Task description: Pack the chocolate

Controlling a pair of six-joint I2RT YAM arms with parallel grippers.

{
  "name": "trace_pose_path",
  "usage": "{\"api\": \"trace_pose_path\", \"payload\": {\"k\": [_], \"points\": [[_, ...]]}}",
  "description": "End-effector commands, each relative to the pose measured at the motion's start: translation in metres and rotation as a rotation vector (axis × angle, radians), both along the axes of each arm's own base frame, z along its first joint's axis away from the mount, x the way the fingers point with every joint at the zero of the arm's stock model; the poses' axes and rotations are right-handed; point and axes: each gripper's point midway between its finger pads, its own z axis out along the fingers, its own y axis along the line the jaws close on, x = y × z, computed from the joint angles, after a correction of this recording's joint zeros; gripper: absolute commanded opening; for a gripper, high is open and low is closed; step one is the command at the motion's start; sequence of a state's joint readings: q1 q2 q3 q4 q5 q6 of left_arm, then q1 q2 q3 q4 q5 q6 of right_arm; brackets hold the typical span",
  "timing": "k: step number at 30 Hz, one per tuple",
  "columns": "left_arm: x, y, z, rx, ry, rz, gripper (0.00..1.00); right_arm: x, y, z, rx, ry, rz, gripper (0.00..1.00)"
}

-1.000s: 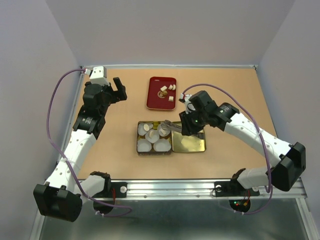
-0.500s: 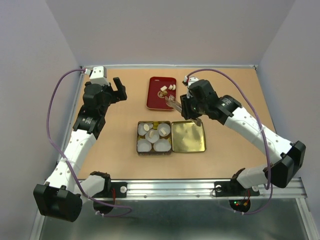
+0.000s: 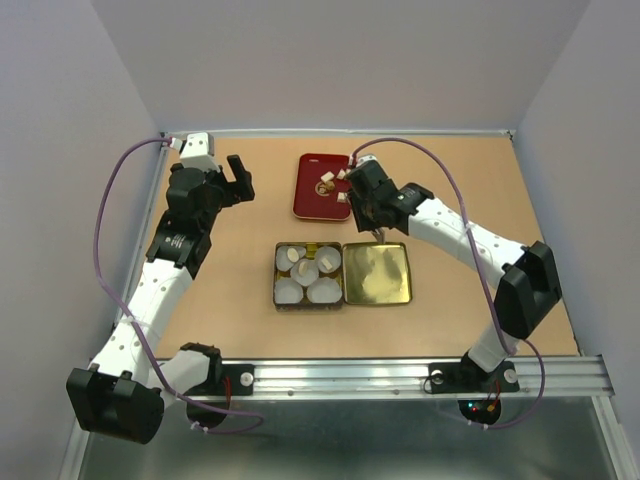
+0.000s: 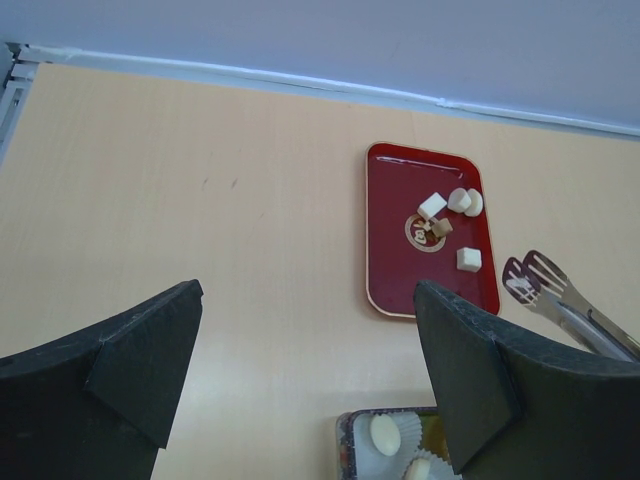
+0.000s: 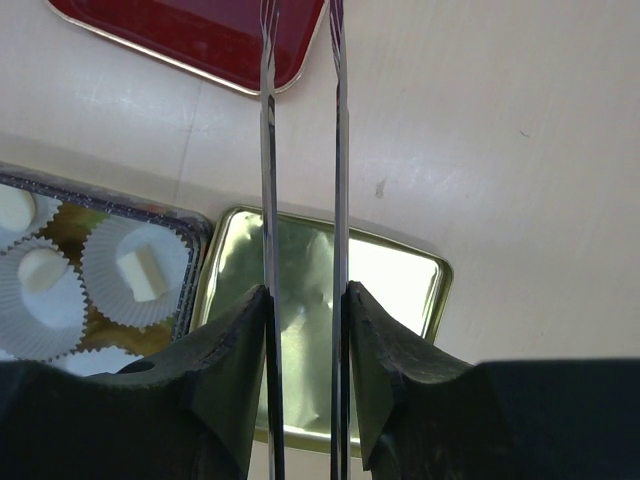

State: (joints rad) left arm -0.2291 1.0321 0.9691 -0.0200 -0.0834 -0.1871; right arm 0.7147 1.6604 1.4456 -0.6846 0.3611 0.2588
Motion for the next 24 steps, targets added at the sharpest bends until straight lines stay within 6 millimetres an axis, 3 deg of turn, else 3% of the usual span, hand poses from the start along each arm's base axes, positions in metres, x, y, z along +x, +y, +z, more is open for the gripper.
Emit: {"api": "trace_pose_path", "payload": {"k": [1, 24], "points": [[-0.001, 0.0, 0.037, -0.006, -0.093, -0.004, 0.99, 0.027, 0.016, 0.048, 0.089, -0.148, -0.032, 0.42], [-0.003, -0.002, 0.04, -0.01, -0.098, -0.013, 0.99, 0.051, 0.036, 0.011, 0.06, -0.113, -0.043, 0.47]]}}
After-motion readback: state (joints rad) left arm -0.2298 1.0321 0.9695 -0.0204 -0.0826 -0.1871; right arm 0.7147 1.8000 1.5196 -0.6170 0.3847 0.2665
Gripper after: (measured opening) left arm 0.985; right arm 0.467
